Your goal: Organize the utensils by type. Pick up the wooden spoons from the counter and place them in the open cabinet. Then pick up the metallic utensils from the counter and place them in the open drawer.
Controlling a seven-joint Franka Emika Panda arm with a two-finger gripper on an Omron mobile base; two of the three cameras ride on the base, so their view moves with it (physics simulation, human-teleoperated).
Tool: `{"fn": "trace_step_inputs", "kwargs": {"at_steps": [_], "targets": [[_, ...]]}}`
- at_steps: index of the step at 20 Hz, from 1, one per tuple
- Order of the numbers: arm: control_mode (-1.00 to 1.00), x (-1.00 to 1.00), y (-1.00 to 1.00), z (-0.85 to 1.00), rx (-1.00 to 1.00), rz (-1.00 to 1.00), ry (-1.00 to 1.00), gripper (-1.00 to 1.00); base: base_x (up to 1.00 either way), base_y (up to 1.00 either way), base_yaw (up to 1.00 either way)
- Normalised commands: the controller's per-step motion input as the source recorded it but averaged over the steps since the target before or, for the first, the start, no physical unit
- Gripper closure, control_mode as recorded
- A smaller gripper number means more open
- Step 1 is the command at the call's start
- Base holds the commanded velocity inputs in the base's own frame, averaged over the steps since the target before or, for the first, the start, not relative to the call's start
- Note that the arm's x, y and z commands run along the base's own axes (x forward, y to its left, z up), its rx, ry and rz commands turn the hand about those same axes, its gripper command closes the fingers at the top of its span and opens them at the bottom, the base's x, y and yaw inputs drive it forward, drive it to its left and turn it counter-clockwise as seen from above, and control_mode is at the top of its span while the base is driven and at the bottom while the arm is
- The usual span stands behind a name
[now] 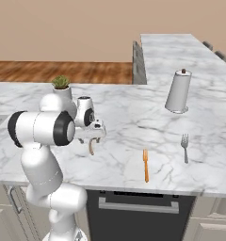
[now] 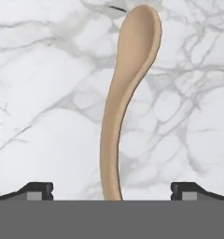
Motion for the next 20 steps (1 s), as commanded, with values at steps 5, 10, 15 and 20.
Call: {"fn": "trace_step_inputs", "kwargs": {"at_steps": [5,10,15,20], "targets": [[-1.00,0.20,0.00,-0.24,0.00,-0.27,-0.13,-1.00,0.00,0.00,0.00],[-1.00,0.13,0.00,-0.29,0.00,-0.28,-0.14,-1.00,0.00,0.00,0.00],[-1.00,0.30,0.01,-0.25,0.00,-0.25,-0.11,-1.00,0.00,0.00,0.00],[-1.00,0.26,0.00,-0.25,-0.02,-0.07,0.00,1.00,0.00,0.00,0.00]]}}
